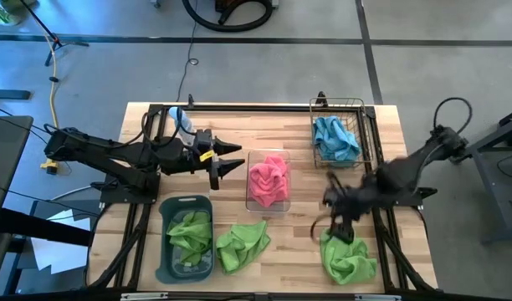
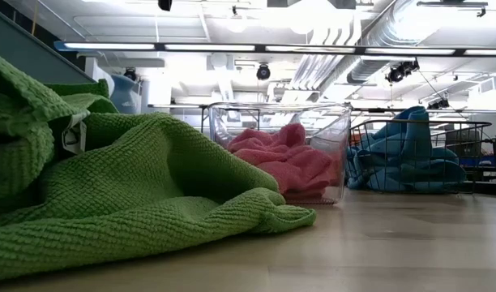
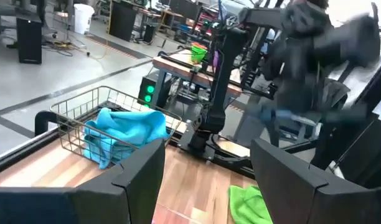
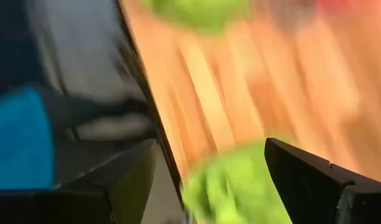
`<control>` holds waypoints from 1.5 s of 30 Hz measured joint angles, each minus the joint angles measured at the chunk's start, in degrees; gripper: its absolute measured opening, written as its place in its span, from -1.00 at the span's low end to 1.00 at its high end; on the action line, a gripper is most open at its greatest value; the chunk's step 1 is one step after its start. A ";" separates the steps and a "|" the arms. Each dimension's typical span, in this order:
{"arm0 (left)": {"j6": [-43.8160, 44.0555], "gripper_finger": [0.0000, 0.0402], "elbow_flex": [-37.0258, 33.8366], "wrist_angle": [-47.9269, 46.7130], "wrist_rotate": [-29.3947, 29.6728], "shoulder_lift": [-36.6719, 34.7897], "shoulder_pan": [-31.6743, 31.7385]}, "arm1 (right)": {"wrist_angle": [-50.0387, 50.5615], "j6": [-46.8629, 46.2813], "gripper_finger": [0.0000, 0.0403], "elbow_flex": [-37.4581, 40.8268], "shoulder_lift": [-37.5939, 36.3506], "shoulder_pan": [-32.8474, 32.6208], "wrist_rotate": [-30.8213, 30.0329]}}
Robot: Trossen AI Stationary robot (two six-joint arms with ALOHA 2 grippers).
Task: Sort microfiber towel by color & place in baskets
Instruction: Put the right green microfiber cloth into the blue bin
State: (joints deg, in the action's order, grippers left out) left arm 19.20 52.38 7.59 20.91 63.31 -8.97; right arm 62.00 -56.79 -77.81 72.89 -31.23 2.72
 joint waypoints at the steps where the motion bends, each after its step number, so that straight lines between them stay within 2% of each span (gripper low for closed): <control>1: -0.19 0.12 0.00 0.00 0.00 0.00 0.00 | 1.73 -2.66 0.47 1.08 1.09 -1.19 1.77; 6: -0.93 0.12 0.00 -0.06 -0.04 0.00 0.00 | 3.95 -17.52 0.47 8.61 6.08 -8.37 8.23; 10: -1.98 0.12 0.00 -0.06 -0.26 0.00 0.00 | -4.28 -30.41 0.47 15.91 8.55 -13.54 11.24; 16: -2.03 0.12 0.00 -0.06 -0.28 0.00 0.00 | -15.96 -43.26 0.47 22.99 11.33 -17.05 10.82; 21: -1.97 0.12 0.00 -0.29 -0.31 0.00 0.00 | -16.54 -46.25 0.47 23.98 15.91 -17.59 8.89; 28: -1.95 0.12 0.00 -0.26 -0.31 0.00 0.00 | -16.58 -44.83 0.47 24.02 23.65 -17.59 6.51; 34: -1.92 0.12 0.00 -0.25 -0.33 0.00 0.00 | -18.34 -42.50 0.43 23.77 27.11 -17.56 6.27; 37: -1.92 0.12 0.00 -0.24 -0.33 0.00 0.00 | -18.42 -42.13 0.28 23.75 27.56 -17.54 6.21; 39: -1.93 0.12 0.00 -0.19 -0.33 0.00 0.00 | -18.57 -42.04 0.08 23.75 27.62 -17.54 6.07; 41: -2.69 0.12 0.00 0.35 -0.33 0.00 -0.01 | -19.27 -41.54 -0.21 23.75 27.66 -17.54 5.89; 44: -4.82 0.12 0.00 3.51 -0.37 0.00 -0.43 | -20.49 -39.18 -0.77 23.75 27.60 -17.54 5.85; 45: -5.90 0.12 0.00 4.86 -0.41 -0.06 -0.74 | -20.91 -38.04 -0.87 23.82 27.34 -17.54 5.86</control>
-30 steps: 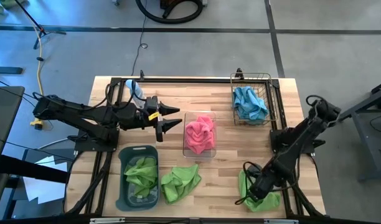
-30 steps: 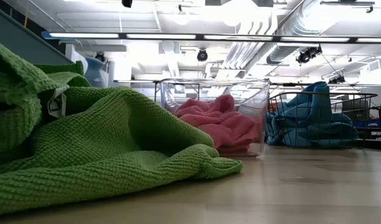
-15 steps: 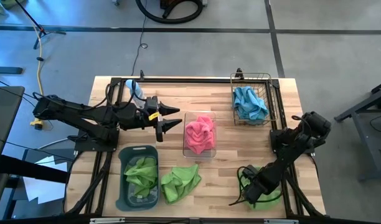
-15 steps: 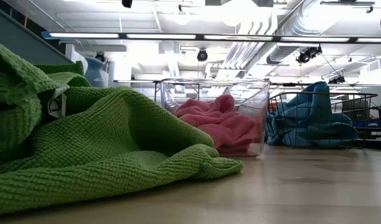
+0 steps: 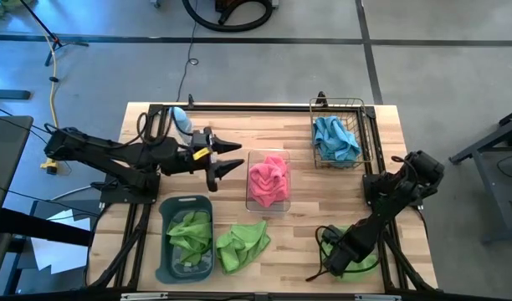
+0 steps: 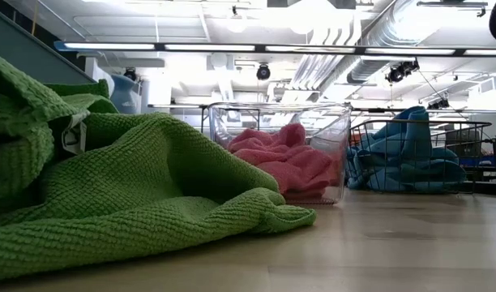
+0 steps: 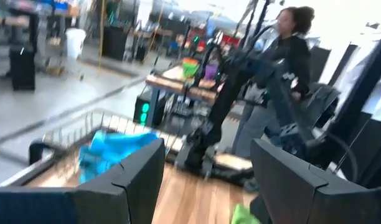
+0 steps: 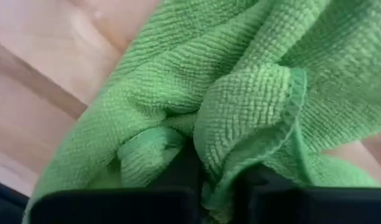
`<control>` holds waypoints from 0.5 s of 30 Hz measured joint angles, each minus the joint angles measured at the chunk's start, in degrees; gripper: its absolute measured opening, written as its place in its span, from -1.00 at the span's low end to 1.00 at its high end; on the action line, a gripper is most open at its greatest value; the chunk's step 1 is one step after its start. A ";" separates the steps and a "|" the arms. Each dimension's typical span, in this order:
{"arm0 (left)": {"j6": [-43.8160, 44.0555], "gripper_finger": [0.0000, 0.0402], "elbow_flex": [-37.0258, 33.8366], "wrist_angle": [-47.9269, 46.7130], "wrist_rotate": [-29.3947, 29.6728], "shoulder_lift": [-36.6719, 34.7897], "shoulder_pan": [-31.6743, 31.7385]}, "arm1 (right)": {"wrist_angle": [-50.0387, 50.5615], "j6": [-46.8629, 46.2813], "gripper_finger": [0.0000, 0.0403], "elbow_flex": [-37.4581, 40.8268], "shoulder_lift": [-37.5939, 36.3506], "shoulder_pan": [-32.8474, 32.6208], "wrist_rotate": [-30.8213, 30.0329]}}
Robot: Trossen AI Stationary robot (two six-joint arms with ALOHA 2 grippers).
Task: Sort microfiber towel by color & place in baskets
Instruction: Put the right green microfiber cloth into the blue bin
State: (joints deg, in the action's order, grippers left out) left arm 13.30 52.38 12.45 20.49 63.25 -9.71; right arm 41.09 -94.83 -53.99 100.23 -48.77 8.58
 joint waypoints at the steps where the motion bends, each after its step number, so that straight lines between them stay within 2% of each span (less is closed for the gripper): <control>1: -1.12 0.12 0.00 0.90 -0.08 -0.24 -0.31 | -0.36 1.08 -0.89 0.05 -0.32 0.00 0.08; 4: -4.36 0.12 0.04 2.81 -0.09 -1.23 -0.94 | 0.36 6.11 -0.87 -0.58 -2.60 0.00 1.51; 6: -5.29 0.12 0.04 2.97 -0.09 -2.31 -1.01 | 2.75 8.78 -0.94 -1.24 -5.81 -0.09 1.97; 11: -5.46 0.12 0.04 3.27 0.01 -5.32 -0.97 | 3.16 14.86 -0.97 -2.08 -16.34 1.80 -1.17; 15: -6.15 0.12 0.04 4.48 -0.05 -7.22 -0.97 | 2.32 21.47 -0.98 -2.15 -23.59 5.93 -2.52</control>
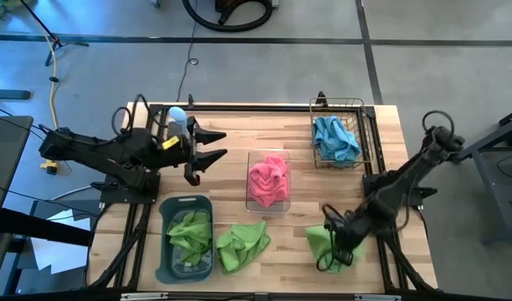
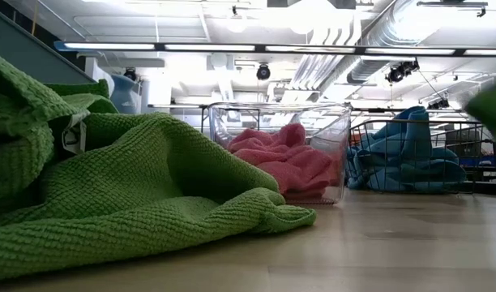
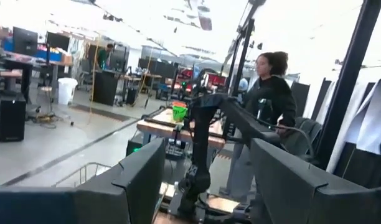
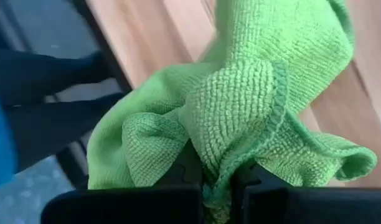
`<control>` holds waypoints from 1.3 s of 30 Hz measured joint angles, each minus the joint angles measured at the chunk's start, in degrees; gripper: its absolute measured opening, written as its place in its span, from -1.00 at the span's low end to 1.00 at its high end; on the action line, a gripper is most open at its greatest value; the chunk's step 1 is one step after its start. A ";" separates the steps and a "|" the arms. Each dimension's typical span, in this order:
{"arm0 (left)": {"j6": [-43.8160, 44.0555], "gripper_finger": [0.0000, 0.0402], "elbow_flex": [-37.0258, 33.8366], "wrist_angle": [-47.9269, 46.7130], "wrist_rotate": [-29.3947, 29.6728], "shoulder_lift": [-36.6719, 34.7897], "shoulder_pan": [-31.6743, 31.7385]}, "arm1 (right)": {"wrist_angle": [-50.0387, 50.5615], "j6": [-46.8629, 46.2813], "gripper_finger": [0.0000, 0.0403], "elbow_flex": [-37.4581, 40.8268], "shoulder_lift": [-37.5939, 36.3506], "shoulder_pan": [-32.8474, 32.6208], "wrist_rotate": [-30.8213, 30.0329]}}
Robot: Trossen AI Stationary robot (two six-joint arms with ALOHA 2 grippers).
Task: Sort microfiber towel by color & place in baskets
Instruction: Put the right green microfiber cloth into the blue bin
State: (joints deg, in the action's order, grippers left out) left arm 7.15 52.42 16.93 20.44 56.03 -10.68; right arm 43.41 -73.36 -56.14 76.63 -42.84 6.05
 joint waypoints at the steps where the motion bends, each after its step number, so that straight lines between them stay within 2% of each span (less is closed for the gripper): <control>1: -0.27 0.12 0.00 0.06 -0.27 -0.41 0.00 | -0.61 2.12 -0.98 0.00 -1.26 1.41 0.00; 4: -0.27 0.12 0.00 0.28 -0.67 -1.06 0.00 | -5.54 9.41 -0.99 0.00 -3.69 6.08 -0.05; 11: -0.29 0.12 0.00 0.16 -0.69 -0.90 0.00 | -30.22 29.54 -0.99 -0.04 -3.38 15.74 3.18; 13: -0.29 0.12 0.00 -0.04 -0.69 -0.85 0.00 | -33.95 33.99 -0.99 -0.99 -3.38 18.49 3.43; 19: -0.31 0.12 0.00 1.25 -0.88 -0.83 0.00 | -31.96 50.19 -1.00 -10.13 -3.41 26.77 2.75; 27: -1.83 0.12 0.00 2.29 -1.04 -0.87 0.00 | -27.85 67.11 -1.00 -22.98 -3.51 34.75 -3.78; 31: -3.55 0.12 0.00 1.84 -0.99 -0.87 0.00 | -25.81 71.09 -0.99 -25.76 -3.52 35.88 -5.66; 39: -4.42 0.12 -0.02 -1.87 -0.19 -0.78 0.02 | -23.46 71.55 -0.99 -23.74 -5.08 35.82 -5.78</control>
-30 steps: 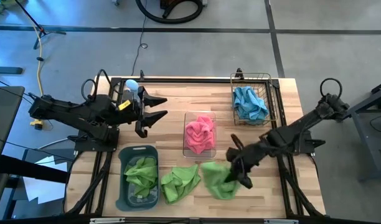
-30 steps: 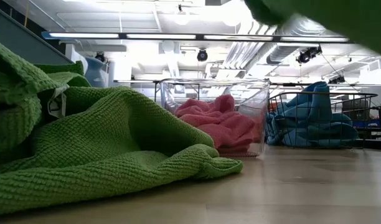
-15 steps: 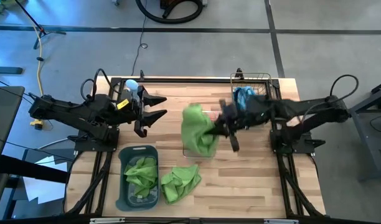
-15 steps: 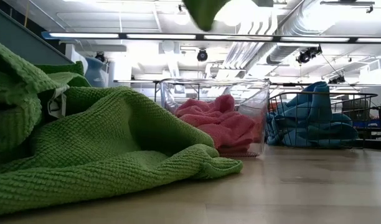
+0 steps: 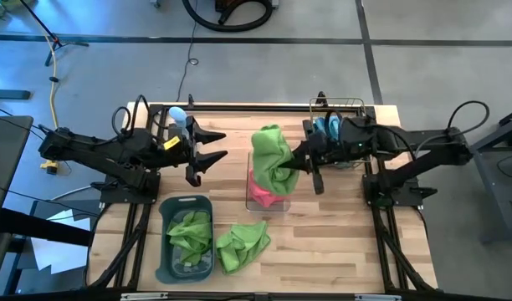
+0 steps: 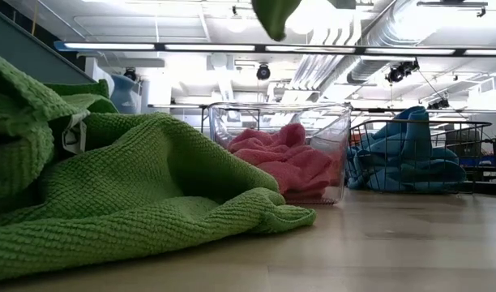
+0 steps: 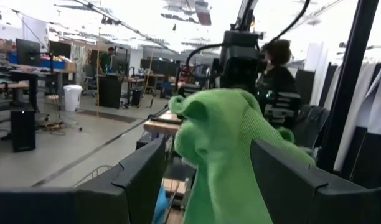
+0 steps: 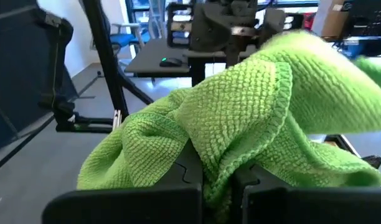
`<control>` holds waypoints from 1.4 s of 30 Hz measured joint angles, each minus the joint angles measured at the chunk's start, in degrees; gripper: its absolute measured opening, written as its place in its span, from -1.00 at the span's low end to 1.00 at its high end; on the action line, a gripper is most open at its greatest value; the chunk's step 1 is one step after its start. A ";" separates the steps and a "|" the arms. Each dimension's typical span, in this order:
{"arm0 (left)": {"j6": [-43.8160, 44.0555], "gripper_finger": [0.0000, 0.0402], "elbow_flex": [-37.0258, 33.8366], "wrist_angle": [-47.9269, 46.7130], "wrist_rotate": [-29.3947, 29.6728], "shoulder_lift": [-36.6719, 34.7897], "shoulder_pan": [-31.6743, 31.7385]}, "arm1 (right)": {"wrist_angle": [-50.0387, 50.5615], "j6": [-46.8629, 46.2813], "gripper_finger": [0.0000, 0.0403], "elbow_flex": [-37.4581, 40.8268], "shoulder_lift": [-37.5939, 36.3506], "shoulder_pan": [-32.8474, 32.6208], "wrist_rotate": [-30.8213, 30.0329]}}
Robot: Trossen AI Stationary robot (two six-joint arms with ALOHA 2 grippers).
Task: Sort microfiber towel by color & place in baskets
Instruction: Put the right green microfiber cloth into the blue bin
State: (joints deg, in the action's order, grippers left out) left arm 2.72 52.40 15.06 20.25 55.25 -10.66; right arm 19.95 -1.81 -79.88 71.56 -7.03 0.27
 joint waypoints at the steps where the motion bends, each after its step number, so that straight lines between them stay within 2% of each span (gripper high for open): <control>1: -0.03 0.12 0.00 -0.39 0.00 0.04 0.00 | -0.55 -0.49 -0.99 0.61 -0.46 0.00 -0.25; 7: -2.43 0.12 -0.02 -0.47 0.15 0.02 0.00 | -5.68 -1.22 -0.98 3.86 -3.13 0.00 -0.31; 22: -3.71 0.12 -0.02 -0.40 0.15 -0.23 -0.01 | -5.86 -2.34 -0.98 4.00 -1.89 -0.96 -0.73; 26: -1.98 0.12 -0.02 -1.38 0.49 -0.17 -0.37 | -8.02 -2.27 -0.98 4.00 -1.51 -0.83 -0.77; 34: 8.59 0.12 1.40 -1.44 3.47 2.53 -1.42 | -12.03 -1.77 -0.98 4.00 0.09 -0.07 -1.00; 42: 8.48 0.12 7.31 -1.90 2.66 8.85 -1.42 | -15.47 -0.72 -0.98 3.94 0.97 0.04 -0.41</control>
State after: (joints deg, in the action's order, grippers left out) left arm 11.21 59.71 13.16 22.91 64.10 -12.08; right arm 4.48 -2.52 -75.94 72.53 -6.99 -0.14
